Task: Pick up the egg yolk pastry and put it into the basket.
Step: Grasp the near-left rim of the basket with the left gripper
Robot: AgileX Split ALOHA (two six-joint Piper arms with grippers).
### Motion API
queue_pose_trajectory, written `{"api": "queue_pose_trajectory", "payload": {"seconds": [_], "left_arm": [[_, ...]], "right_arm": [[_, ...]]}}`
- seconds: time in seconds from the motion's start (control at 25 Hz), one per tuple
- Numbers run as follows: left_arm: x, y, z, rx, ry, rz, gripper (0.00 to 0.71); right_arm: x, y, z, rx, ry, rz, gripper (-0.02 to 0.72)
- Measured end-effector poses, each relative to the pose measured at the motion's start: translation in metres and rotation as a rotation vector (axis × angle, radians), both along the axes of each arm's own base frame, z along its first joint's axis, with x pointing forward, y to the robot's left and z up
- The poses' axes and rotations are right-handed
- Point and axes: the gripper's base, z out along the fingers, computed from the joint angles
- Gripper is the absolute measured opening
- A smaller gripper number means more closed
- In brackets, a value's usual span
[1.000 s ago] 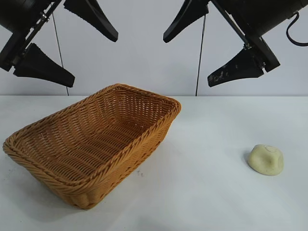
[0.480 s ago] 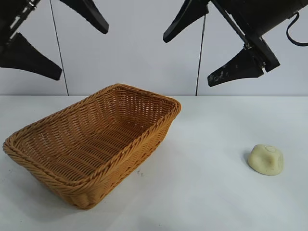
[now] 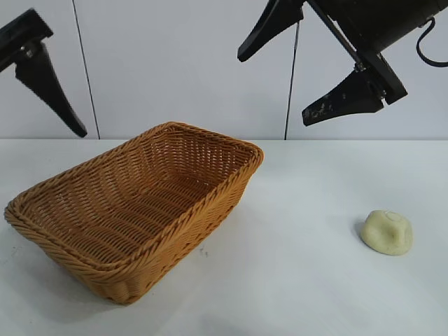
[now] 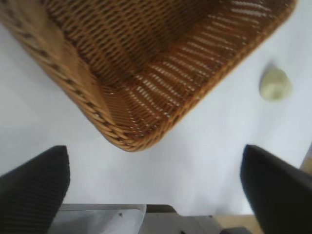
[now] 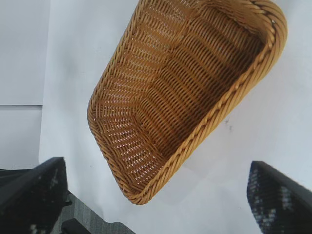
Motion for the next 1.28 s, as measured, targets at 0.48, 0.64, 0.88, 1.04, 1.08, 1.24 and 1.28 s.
{"api": "queue_pose_trajectory", "payload": {"seconds": [0.48,0.64,0.88,1.04,1.08,1.24,1.28], "left_arm": [[-0.001,0.000,-0.015,0.051,-0.012,0.241,0.696],[-0.009,0.005,-0.029,0.072,0.032,0.277,0.696],[-0.009,0.004,-0.031,0.055,0.009,0.291,0.696],[-0.009,0.004,-0.032,0.055,0.007,0.292,0.696],[-0.008,0.004,-0.031,0.052,0.002,0.294,0.696],[-0.006,0.004,-0.030,0.042,-0.017,0.299,0.696],[-0.006,0.004,-0.030,0.041,-0.019,0.299,0.696]], "right_arm": [[0.002,-0.001,0.000,-0.002,-0.013,-0.013,0.694],[0.002,-0.001,0.000,-0.002,-0.014,-0.014,0.694],[0.002,-0.001,0.000,-0.003,-0.014,-0.014,0.694],[0.002,-0.001,0.000,-0.003,-0.014,-0.014,0.694],[0.002,-0.001,0.000,-0.003,-0.014,-0.014,0.694],[0.002,-0.001,0.000,-0.003,-0.014,-0.014,0.694],[0.002,-0.001,0.000,-0.003,-0.014,-0.014,0.694]]}}
